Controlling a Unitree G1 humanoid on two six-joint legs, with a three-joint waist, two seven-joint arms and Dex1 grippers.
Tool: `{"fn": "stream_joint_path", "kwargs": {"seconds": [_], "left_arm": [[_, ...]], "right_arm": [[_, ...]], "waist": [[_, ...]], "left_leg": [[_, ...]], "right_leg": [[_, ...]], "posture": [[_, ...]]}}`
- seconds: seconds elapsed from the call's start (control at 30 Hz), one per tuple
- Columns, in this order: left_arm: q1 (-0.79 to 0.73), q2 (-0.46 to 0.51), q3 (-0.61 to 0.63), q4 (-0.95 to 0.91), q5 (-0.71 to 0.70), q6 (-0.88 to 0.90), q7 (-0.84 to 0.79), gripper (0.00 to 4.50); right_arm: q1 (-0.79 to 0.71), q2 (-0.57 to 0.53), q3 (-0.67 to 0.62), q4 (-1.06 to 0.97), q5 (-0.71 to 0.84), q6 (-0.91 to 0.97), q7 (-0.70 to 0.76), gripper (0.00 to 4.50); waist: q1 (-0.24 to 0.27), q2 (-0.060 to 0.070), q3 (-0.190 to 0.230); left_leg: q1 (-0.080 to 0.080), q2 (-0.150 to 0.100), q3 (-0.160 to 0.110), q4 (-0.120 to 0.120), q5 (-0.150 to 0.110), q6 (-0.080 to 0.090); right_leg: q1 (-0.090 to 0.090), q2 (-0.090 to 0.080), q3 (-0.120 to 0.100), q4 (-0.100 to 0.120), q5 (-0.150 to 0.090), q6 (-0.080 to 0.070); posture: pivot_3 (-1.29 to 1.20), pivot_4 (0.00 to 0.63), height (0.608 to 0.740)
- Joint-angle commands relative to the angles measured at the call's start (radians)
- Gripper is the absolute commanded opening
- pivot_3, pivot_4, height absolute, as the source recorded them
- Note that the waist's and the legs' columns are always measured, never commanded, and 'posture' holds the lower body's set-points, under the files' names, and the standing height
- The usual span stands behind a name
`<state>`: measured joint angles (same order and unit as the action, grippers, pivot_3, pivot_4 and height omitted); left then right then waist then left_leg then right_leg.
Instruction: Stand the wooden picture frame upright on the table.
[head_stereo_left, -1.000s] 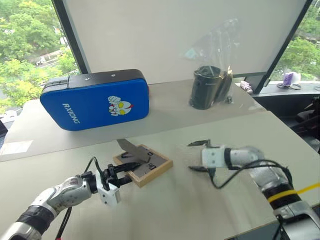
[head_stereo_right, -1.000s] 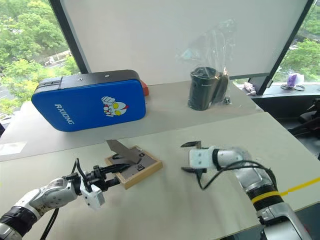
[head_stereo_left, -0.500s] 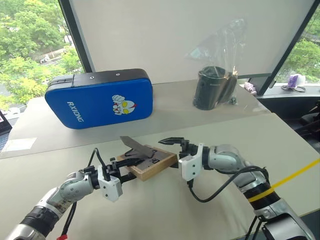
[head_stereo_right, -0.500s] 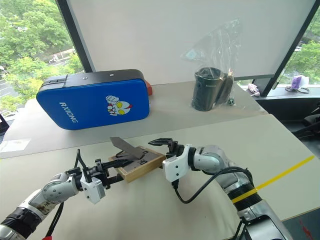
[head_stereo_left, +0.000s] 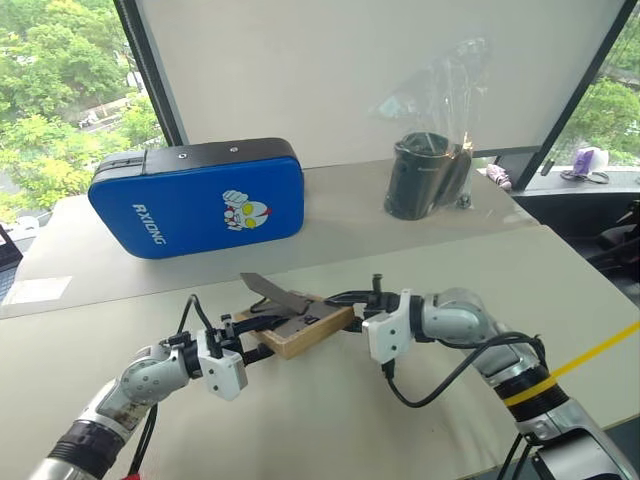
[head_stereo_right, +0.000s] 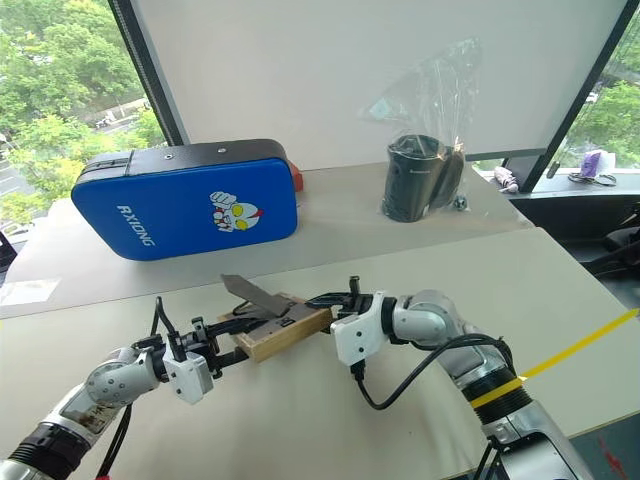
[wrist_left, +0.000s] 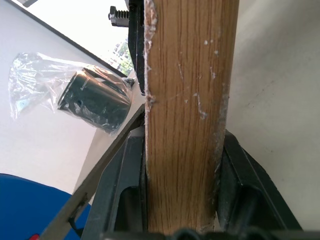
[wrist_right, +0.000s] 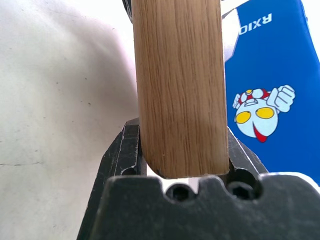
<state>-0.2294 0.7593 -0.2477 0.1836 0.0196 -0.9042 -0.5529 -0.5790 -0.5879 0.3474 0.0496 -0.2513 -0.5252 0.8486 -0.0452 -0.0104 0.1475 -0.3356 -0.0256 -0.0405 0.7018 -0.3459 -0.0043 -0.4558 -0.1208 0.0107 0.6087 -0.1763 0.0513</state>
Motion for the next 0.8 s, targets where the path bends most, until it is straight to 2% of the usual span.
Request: {"fn": "stream_joint_path", "kwargs": {"seconds": [0.03, 0.1, 0.23, 0.33, 0.47, 0.53, 0.67, 0.8], "left_arm": [[0.011, -0.018, 0.052, -0.060, -0.018, 0.050, 0.008, 3.05], [0.024, -0.024, 0.070, -0.078, -0.017, 0.072, 0.008, 3.84], [0.120, -0.046, 0.201, -0.184, -0.014, 0.183, 0.094, 3.84], [0.223, -0.086, 0.261, -0.281, -0.003, 0.304, 0.141, 3.84], [0.328, -0.149, 0.276, -0.379, 0.044, 0.399, 0.173, 3.84], [0.342, -0.167, 0.281, -0.395, 0.059, 0.421, 0.177, 3.84], [0.359, -0.203, 0.273, -0.411, 0.083, 0.446, 0.185, 3.84], [0.353, -0.220, 0.274, -0.420, 0.088, 0.458, 0.181, 3.84]], "right_arm": [[-0.040, -0.017, -0.043, -0.061, 0.063, 0.044, 0.024, 1.26], [-0.041, -0.024, -0.047, -0.069, 0.076, 0.065, 0.037, 1.26], [-0.060, -0.067, -0.086, -0.096, 0.176, 0.252, 0.123, 1.26], [-0.113, -0.094, -0.133, -0.165, 0.318, 0.512, 0.207, 1.26], [-0.237, -0.169, -0.162, -0.221, 0.502, 0.997, 0.332, 1.26], [-0.278, -0.202, -0.152, -0.236, 0.545, 1.100, 0.385, 1.26], [-0.436, -0.321, -0.028, -0.194, 0.586, 1.307, 0.622, 1.26], [-0.548, -0.254, 0.024, -0.070, 0.588, 1.351, 0.669, 1.26]], "waist": [[0.000, 0.000, 0.000], [0.000, 0.000, 0.000], [-0.003, 0.000, 0.000], [0.000, 0.000, 0.000], [0.003, 0.000, 0.000], [0.009, 0.000, 0.000], [0.027, 0.001, 0.001], [0.023, 0.000, 0.001]], "left_leg": [[0.000, 0.000, 0.000, 0.000, 0.000, 0.000], [0.000, 0.000, 0.000, 0.000, 0.000, 0.000], [0.000, 0.000, 0.000, 0.000, 0.000, 0.000], [0.000, 0.001, 0.000, 0.000, 0.000, 0.000], [0.000, 0.001, -0.001, 0.000, -0.001, 0.001], [-0.001, 0.001, -0.002, 0.000, -0.003, 0.006], [-0.001, 0.001, -0.002, 0.001, -0.006, 0.010], [-0.001, 0.001, -0.001, 0.001, -0.006, 0.010]], "right_leg": [[0.000, 0.000, 0.000, 0.000, 0.000, 0.000], [0.000, 0.000, 0.000, 0.000, 0.000, 0.000], [0.000, 0.000, 0.000, 0.000, 0.000, 0.000], [0.000, 0.000, 0.000, 0.000, 0.000, 0.000], [0.000, 0.000, 0.000, 0.000, 0.000, 0.000], [0.000, 0.000, 0.000, 0.000, 0.000, 0.000], [0.000, 0.000, -0.001, 0.000, 0.000, 0.000], [0.000, 0.000, -0.001, -0.001, 0.000, 0.000]], "posture": [[0.00, 0.150, 0.740], [0.00, 0.150, 0.740], [0.00, 0.150, 0.740], [0.00, 0.150, 0.740], [0.00, 0.150, 0.740], [0.00, 0.150, 0.740], [0.00, 0.150, 0.740], [0.00, 0.150, 0.740]]}}
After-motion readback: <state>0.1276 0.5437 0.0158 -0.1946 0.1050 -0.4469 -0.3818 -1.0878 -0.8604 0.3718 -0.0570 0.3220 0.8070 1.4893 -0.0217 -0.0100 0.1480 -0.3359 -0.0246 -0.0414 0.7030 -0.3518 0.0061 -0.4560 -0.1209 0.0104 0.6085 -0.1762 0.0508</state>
